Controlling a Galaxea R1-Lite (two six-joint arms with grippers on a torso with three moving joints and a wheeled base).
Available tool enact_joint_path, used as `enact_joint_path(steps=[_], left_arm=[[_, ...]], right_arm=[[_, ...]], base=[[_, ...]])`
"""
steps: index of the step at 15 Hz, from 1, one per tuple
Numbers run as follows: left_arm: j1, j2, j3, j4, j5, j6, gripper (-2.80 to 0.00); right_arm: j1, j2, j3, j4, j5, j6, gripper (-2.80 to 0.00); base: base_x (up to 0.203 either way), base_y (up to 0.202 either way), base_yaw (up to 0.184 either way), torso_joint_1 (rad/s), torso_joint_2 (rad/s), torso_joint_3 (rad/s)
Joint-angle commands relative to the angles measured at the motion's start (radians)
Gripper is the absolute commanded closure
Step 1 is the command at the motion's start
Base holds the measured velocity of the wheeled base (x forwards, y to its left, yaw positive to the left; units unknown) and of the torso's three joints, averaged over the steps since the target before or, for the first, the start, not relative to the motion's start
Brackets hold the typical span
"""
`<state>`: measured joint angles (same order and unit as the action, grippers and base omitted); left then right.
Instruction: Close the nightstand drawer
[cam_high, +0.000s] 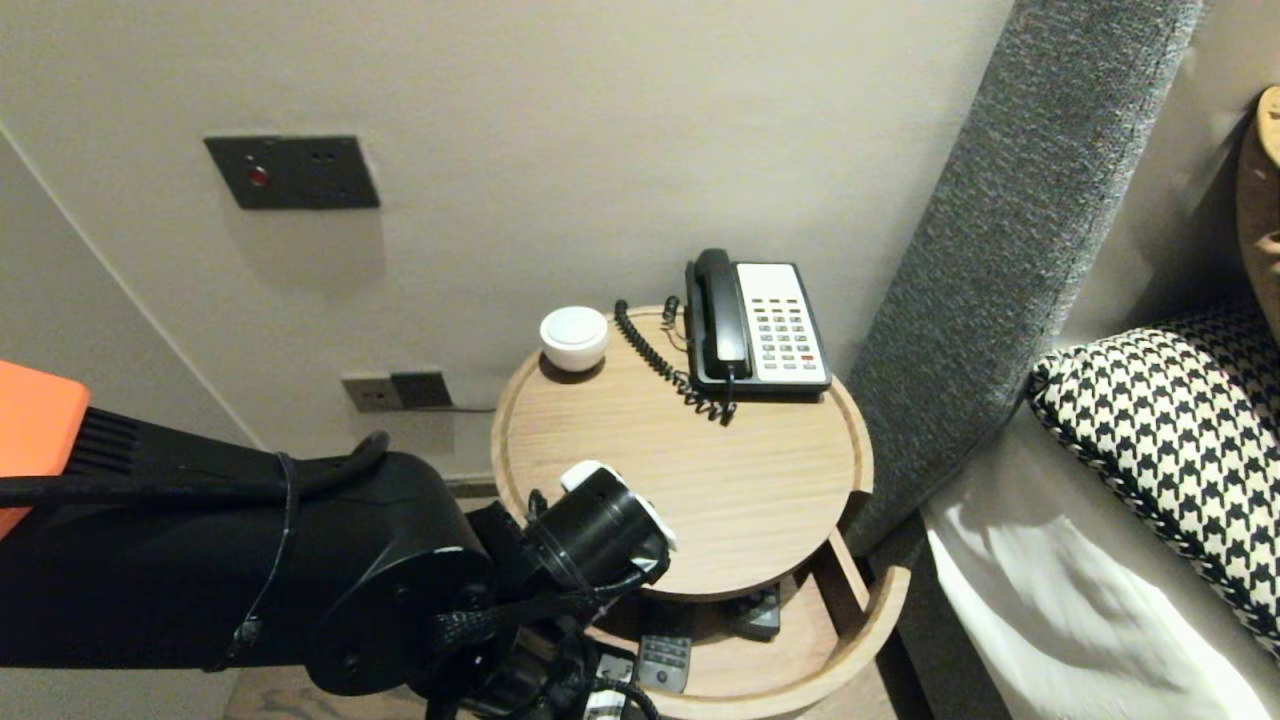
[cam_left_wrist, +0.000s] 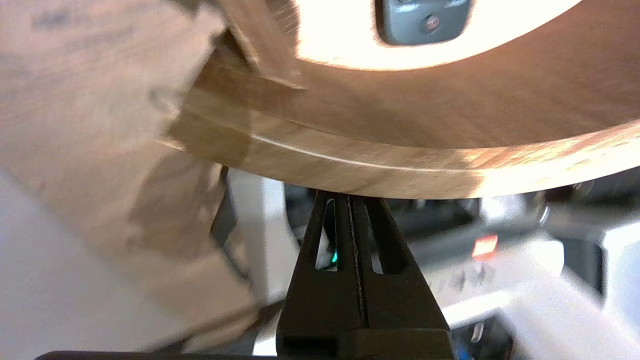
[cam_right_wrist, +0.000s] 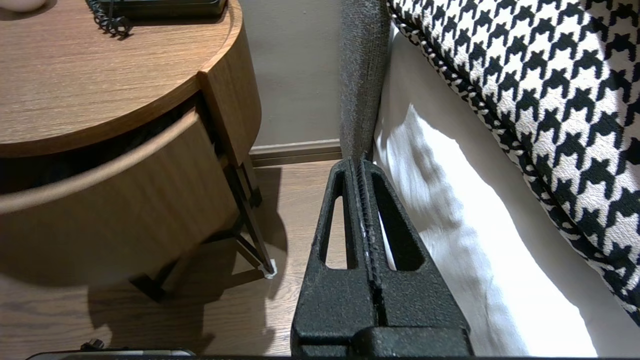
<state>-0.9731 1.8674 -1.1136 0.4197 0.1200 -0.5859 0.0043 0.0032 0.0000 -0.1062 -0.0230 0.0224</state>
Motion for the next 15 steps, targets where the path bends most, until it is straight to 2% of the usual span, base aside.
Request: enact_joint_path(steps=[1,9,15], left_arm=[[0.016,-0.008,0.025,-0.051,0.006,-0.010,0.00],[0.069,-0.019,0.037,-0.173,0.043,-0.020,0.00],[0.088,-0.030,0.026,-0.180,0.045,-0.015,0.00]], right_arm=[[0.000,0.000,0.040,-0.001,0.000,-0.001,0.00],[0.000,0.000,0.040,-0.001,0.000,0.001,0.00],[0.000,0.000,0.040,-0.001,0.000,0.001,0.00]], base=[[0.000,0.000,0.000,0.000,0.00,0.000],[0.000,0.000,0.000,0.000,0.00,0.000],[0.000,0.000,0.000,0.000,0.00,0.000]])
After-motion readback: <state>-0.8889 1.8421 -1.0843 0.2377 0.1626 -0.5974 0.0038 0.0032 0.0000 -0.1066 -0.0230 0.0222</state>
